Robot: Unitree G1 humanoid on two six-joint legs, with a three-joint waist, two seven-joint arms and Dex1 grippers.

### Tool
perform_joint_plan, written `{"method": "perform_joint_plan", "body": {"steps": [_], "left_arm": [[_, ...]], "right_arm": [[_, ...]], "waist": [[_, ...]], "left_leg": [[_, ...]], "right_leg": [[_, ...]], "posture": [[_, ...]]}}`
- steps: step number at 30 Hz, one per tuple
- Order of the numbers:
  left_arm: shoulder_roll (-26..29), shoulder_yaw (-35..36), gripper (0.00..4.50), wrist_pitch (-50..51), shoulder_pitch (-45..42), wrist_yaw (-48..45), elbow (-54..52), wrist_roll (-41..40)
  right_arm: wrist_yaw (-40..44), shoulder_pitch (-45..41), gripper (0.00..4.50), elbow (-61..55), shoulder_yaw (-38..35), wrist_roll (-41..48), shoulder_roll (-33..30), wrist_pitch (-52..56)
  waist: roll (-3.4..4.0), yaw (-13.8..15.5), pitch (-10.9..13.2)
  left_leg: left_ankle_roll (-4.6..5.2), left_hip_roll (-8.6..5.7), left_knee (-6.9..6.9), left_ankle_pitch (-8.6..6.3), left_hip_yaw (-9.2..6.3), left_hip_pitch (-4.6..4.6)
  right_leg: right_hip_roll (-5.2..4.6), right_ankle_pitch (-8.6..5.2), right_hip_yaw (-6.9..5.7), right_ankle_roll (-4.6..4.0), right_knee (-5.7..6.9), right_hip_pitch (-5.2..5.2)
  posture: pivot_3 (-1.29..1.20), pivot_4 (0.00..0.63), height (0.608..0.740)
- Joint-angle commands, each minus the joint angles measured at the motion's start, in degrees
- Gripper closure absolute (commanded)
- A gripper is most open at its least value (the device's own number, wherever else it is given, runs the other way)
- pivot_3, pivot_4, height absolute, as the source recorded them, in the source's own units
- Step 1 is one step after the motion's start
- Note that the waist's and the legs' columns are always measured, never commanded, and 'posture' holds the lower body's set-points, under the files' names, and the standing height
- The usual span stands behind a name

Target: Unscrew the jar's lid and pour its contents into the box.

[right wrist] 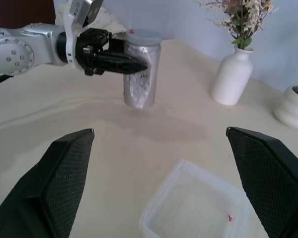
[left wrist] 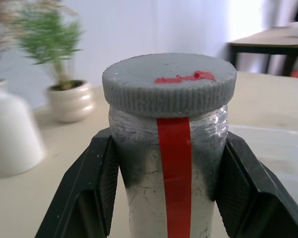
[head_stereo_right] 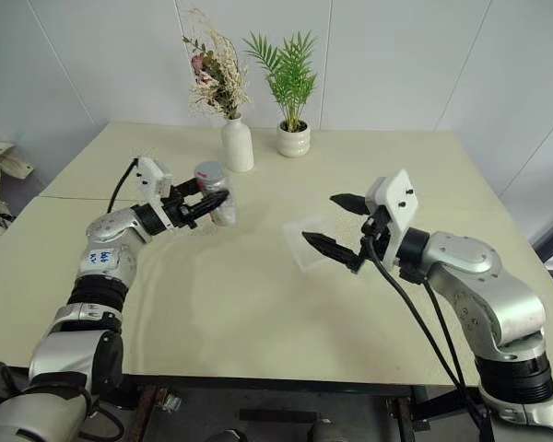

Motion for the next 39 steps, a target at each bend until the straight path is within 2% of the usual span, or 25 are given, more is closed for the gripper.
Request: {"method": "perform_joint_plan", "body": {"steps": [1, 7, 12, 23, 39], "left_arm": [[-0.4, -1.7, 2.25, 1.9, -2.8, -5.8, -3.4, -1.4], [-2.6, -3.4, 2.25, 4.3, -4.8, -10.3, -3.2, -1.6], [-5.1, -4.6, 2.25, 1.4, -7.0, -13.5, -0.7, -0.8], [-8.3, -5.0, 2.25, -1.5, -9.0, -17.1, 3.0, -0.2], [-9.3, -4.7, 2.25, -3.1, -9.4, -18.2, 4.0, -0.1]], "right_arm": [[-6.5, -3.6, 0.0, -3.8, -0.2, -0.3, 2.1, 3.0], [-14.0, -7.4, 0.0, -4.5, 1.7, -2.0, 5.8, 8.5], [-18.0, -10.0, 0.0, -3.8, 4.5, -2.3, 11.3, 10.6], [-18.9, -14.4, 0.0, 2.0, 7.8, -5.7, 18.1, 8.7], [-17.3, -16.9, 0.0, 6.1, 9.7, -10.1, 19.1, 9.0]], "waist": [[0.0, 0.0, 0.0], [0.0, 0.1, 0.0], [0.0, 0.0, 0.0], [0.0, 0.0, 0.0], [0.0, -0.2, 0.0]], "left_leg": [[0.01, -0.01, 0.0, 0.0, 0.01, 0.0], [0.02, -0.01, -0.02, 0.01, 0.0, -0.01], [0.03, -0.01, -0.04, 0.02, 0.01, -0.09], [0.06, -0.01, -0.04, 0.03, 0.07, -0.09], [0.06, -0.01, -0.07, 0.03, 0.08, -0.09]], "right_leg": [[0.0, 0.0, 0.02, 0.0, 0.0, 0.0], [-0.02, 0.0, 0.02, 0.0, -0.03, -0.01], [-0.01, 0.0, 0.04, 0.0, 0.0, -0.13], [0.0, 0.0, 0.1, 0.0, 0.05, -0.18], [0.0, 0.0, 0.11, 0.0, 0.04, -0.2]], "posture": [[0.0, 0.15, 0.74], [0.0, 0.15, 0.74], [0.0, 0.15, 0.74], [0.0, 0.15, 0.74], [0.0, 0.15, 0.74]]}}
